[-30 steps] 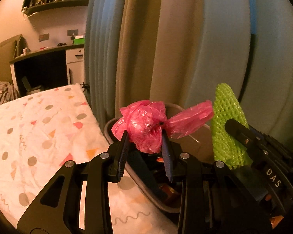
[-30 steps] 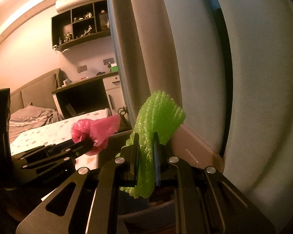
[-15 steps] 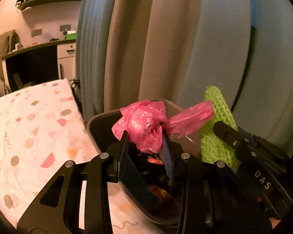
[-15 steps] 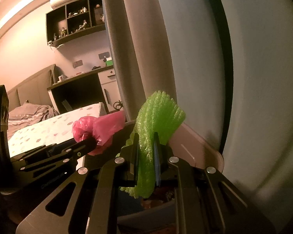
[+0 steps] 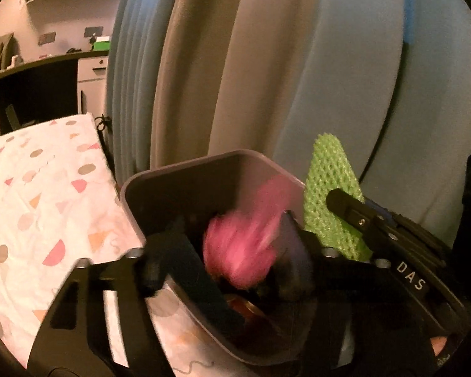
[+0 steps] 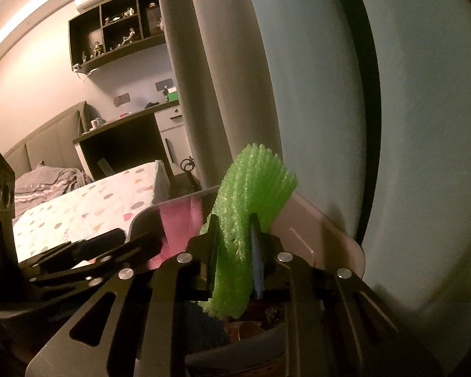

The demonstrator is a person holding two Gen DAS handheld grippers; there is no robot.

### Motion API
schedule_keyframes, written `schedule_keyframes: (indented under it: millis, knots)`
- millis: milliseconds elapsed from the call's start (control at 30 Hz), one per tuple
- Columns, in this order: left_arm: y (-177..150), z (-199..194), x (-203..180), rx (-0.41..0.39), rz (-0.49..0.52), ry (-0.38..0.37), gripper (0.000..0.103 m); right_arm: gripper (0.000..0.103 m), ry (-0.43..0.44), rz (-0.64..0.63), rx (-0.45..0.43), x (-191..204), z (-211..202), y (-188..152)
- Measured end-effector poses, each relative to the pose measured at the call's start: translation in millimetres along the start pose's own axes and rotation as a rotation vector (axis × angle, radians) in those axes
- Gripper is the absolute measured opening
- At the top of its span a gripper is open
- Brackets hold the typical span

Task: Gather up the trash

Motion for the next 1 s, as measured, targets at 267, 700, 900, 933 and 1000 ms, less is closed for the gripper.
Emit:
schedule_keyframes:
  millis: [267, 700, 900, 933, 1000]
  knots:
    - [-4, -25, 23, -0.011, -0.024, 0.089, 0.088, 0.040, 0.001, 0.012, -0.002, -4, -1, -2]
    - [-15, -112, 39, -0.081, 0.024, 0.319, 0.097, 0.083, 0.001, -0.022, -0.059, 17, -35, -7]
    - [-30, -164, 47, -0.127, 0.052, 0.445, 0.097, 0.091, -0.064, -0.043, -0.100, 33, -65, -16]
    - [-34, -173, 49, -0.127, 0.049, 0.462, 0.097, 0.096, -0.078, -0.049, -0.108, 36, -71, -19]
    - [-42, -187, 54, -0.117, 0.038, 0.483, 0.097, 0.097, -0.078, -0.048, -0.124, 43, -83, -25]
Point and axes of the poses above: each gripper's, at about its wrist camera, not at the fingertips, and z roughly the way its jaws point, x to its left, y to its top, the point moved 7 cm from there along z, roughly the way its jaws point, and after that the axes turned 9 degrees about z, right-handed, at the moved point
